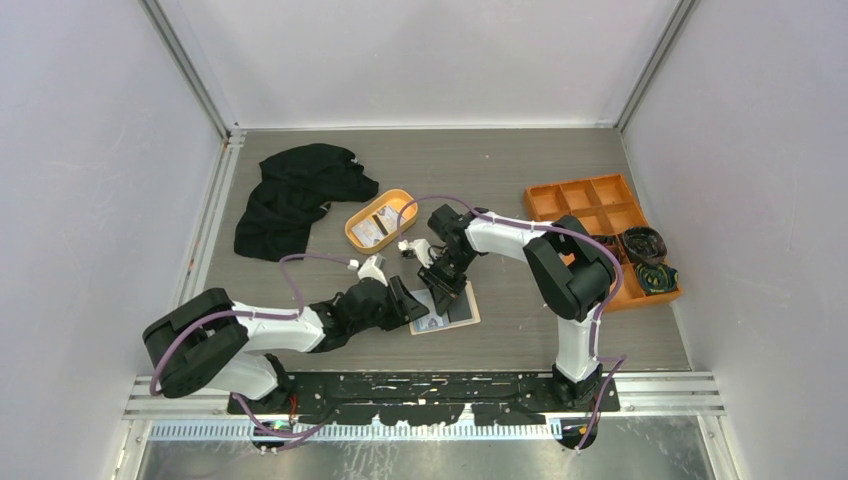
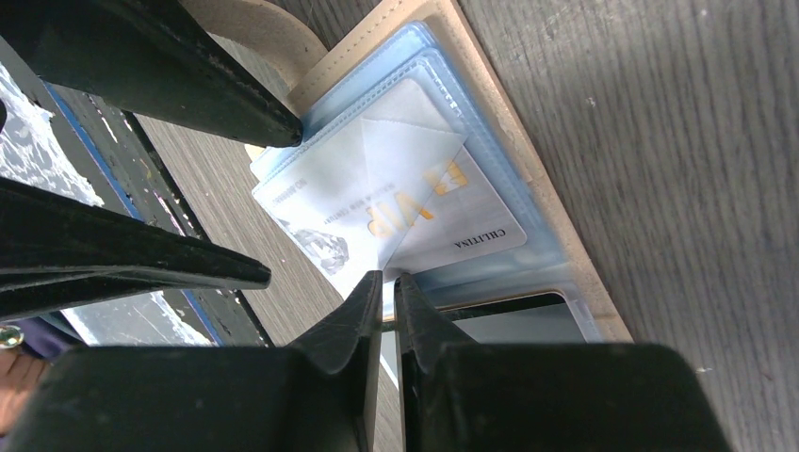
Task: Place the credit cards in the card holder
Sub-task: Turn over the card slot in the card holder.
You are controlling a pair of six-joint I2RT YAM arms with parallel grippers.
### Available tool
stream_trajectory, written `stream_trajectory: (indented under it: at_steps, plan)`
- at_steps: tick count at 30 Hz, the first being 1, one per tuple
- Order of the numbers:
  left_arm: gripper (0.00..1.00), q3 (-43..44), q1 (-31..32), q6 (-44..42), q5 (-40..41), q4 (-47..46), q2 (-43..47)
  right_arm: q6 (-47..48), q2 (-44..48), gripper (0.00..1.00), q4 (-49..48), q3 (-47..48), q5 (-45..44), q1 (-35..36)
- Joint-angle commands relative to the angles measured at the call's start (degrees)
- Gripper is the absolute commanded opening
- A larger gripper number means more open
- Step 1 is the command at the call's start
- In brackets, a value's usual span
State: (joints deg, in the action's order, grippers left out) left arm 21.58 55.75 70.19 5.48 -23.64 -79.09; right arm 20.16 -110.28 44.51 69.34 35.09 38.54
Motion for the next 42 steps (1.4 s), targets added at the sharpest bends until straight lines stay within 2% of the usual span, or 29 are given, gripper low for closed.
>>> stream_trajectory:
  at_steps: [1, 13, 24, 30, 42]
  plan:
    - [0.48, 2.1, 0.0, -0.1, 0.7, -1.4, 0.1, 0.0, -0.5, 0.16, 0.1, 1.4, -0.1, 0.1]
    - [0.44, 3.4, 0.0, 0.1, -3.1, -6.2, -3.4, 0.1, -0.1, 0.18, 0.0, 1.3, 0.4, 0.1]
    - [0.40, 2.5, 0.1, -0.1, -2.9, -7.9, -1.2, 0.3, 2.0, 0.20, 1.1, 1.8, 4.0, -1.7]
    - [0.42, 3.2, 0.1, -0.7, -4.1, -8.8, -2.6, 0.9, 5.8, 0.33, 1.7, 1.4, 8.6, -4.5]
    - [0.49, 4.0, 0.0, -3.0, -5.1, -9.4, -3.6, -1.4, 9.0, 0.47, -0.3, -0.2, 12.0, -9.2]
